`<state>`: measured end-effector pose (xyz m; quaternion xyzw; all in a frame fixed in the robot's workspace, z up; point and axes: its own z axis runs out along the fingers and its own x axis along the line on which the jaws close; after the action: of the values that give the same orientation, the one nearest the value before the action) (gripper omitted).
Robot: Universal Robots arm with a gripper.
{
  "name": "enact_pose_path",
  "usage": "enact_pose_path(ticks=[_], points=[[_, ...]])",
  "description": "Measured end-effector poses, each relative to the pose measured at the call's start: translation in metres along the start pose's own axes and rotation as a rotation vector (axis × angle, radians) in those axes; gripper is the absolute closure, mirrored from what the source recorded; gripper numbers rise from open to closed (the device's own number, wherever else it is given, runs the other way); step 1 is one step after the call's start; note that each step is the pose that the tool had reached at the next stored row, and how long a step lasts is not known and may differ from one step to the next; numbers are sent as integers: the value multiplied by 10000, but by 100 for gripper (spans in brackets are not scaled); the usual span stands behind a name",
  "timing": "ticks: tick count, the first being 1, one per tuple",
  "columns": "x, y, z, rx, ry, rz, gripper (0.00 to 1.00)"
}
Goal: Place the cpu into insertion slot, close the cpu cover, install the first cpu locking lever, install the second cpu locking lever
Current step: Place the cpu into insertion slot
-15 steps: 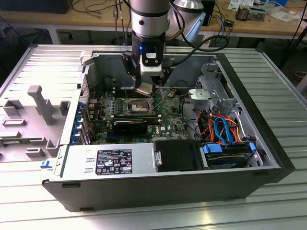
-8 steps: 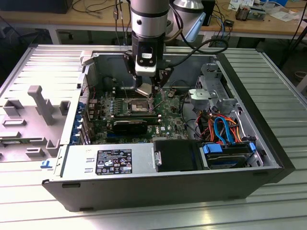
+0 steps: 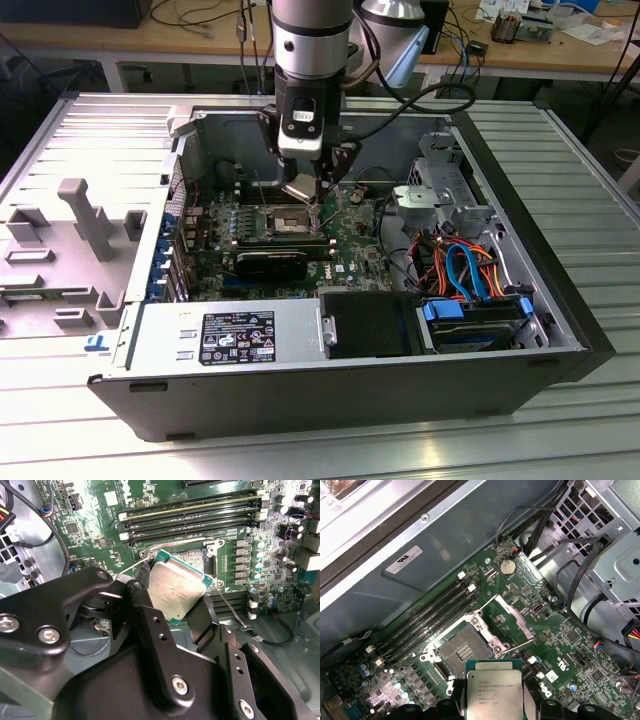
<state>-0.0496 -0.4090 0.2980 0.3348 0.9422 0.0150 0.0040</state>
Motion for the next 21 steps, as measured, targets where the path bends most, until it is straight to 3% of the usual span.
enact_pose_path(ticks=[21], points=[[0,-1,17,81,-117,1571,45]])
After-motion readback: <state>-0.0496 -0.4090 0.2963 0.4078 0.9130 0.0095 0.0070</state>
